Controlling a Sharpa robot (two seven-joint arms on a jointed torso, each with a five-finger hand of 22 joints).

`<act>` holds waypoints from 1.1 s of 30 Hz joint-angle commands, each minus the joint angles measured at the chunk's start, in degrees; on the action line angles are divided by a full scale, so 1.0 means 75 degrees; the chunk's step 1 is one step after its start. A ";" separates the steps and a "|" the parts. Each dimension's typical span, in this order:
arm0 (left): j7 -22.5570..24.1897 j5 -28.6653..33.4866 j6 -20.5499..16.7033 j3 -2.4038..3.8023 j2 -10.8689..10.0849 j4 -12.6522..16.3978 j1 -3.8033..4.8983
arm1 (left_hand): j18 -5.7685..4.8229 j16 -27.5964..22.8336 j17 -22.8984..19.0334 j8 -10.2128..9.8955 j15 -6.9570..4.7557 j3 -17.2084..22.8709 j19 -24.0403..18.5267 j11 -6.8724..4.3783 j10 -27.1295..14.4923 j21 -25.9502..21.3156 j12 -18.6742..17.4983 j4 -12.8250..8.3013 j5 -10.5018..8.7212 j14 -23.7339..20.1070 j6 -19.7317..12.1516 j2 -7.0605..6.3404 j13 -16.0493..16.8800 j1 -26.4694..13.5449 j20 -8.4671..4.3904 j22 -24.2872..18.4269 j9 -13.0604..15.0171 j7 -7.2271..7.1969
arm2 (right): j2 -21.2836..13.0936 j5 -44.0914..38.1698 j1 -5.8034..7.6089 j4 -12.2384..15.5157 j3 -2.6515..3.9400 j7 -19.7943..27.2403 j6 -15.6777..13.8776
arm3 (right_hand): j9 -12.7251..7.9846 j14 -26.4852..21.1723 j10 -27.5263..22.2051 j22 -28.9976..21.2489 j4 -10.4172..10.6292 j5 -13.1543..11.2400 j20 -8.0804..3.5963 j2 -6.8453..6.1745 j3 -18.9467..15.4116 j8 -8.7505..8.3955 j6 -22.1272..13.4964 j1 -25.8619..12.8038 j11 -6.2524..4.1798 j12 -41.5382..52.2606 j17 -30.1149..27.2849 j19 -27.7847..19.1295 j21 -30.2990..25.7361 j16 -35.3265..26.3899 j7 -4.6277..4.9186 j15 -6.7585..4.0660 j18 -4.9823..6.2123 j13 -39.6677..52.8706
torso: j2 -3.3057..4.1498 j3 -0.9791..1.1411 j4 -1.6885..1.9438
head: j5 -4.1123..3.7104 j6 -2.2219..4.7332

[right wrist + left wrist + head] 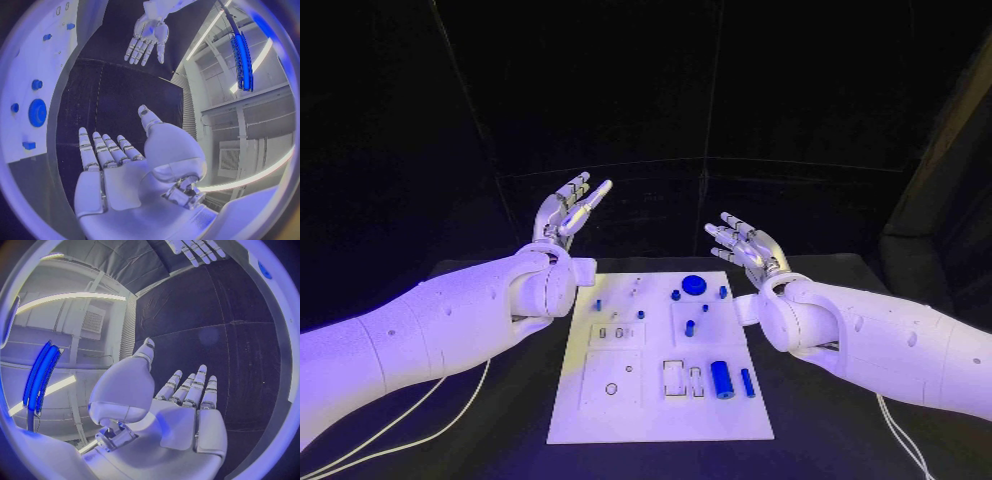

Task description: Assemble the parts on the task board

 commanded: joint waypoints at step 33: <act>-0.0059 -0.0662 0.2056 -0.0109 -0.1498 0.1596 0.0103 | 0.0531 0.1460 0.0984 0.0808 -0.1078 -0.0085 0.6556 -0.0662 0.6643 0.2064 0.1311 -0.0643 0.0050 0.6194 0.5285 0.0377 0.0402 0.0990 -0.0623 0.0614 0.0256 0.0442 | 0.0043 -0.8585 0.1234 -0.0878 -0.0055 -0.1975 0.1345 | 0.0316 0.8631 0.7315 0.1037 -0.1439 0.0198 -0.1312 -0.0791 0.0571 0.0601 0.6196 0.1982 -0.0966 0.0601 0.1045 0.6058 0.2921 0.1763 0.0337 -0.1596 0.0794 0.0309 | 0.0802 0.0006 0.0105 | -0.0091 0.0289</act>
